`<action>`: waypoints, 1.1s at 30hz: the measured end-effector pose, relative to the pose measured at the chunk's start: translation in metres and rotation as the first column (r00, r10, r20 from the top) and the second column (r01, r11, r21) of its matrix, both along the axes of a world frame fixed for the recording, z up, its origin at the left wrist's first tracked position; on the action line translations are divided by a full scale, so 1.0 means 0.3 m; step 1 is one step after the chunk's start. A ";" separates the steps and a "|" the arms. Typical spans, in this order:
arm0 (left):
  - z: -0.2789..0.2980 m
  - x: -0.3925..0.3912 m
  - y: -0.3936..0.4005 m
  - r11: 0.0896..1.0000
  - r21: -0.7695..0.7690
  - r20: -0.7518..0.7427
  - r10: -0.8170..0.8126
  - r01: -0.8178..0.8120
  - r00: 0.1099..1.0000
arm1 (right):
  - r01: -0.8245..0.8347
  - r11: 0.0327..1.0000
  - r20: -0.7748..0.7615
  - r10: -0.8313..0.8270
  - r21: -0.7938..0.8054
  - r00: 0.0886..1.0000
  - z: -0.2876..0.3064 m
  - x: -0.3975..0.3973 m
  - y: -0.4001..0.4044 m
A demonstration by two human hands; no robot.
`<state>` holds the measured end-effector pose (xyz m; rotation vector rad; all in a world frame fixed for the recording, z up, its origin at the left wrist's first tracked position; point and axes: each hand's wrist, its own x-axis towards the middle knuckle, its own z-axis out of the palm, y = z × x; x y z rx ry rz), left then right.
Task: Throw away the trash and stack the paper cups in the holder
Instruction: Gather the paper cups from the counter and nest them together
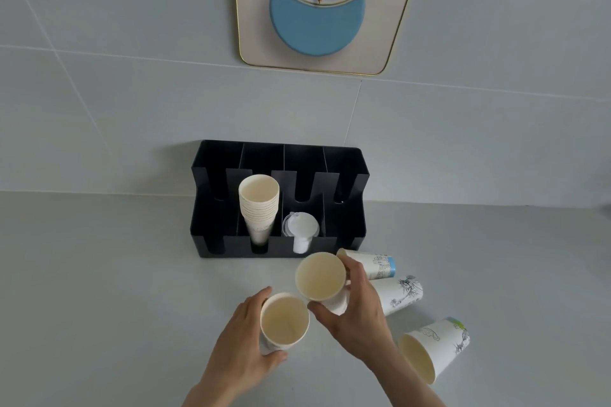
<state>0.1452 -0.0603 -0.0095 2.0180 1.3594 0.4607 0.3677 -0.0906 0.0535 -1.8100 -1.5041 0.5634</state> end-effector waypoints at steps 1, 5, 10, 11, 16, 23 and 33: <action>-0.005 0.003 -0.006 1.000 0.013 0.012 0.008 -0.008 1.000 | 0.002 1.000 -0.027 -0.001 0.022 1.000 0.023 -0.005 0.000; -0.017 0.011 -0.005 0.998 -0.016 0.083 0.067 -0.065 0.994 | -0.047 0.992 -0.052 0.053 0.117 0.997 0.122 -0.029 0.008; -0.021 0.019 -0.004 0.989 -0.106 0.103 0.110 -0.099 0.989 | -0.106 0.986 -0.086 0.118 0.131 0.989 0.177 -0.079 0.004; -0.020 0.022 -0.003 0.987 -0.121 0.100 0.114 -0.102 0.988 | -0.135 0.985 -0.095 0.146 0.106 0.985 0.167 -0.090 0.002; -0.015 0.040 0.012 0.984 -0.144 0.084 0.117 -0.104 0.990 | -0.217 0.975 -0.087 0.213 -0.043 0.973 0.072 -0.117 -0.007; -0.032 0.042 0.030 0.983 -0.152 0.112 0.118 -0.101 0.987 | -0.276 0.943 0.066 0.293 -0.186 0.954 -0.076 -0.095 0.004; -0.042 0.055 0.047 0.990 -0.116 0.156 0.103 -0.085 0.982 | -0.256 0.931 0.125 0.295 -0.261 0.947 -0.094 -0.068 0.022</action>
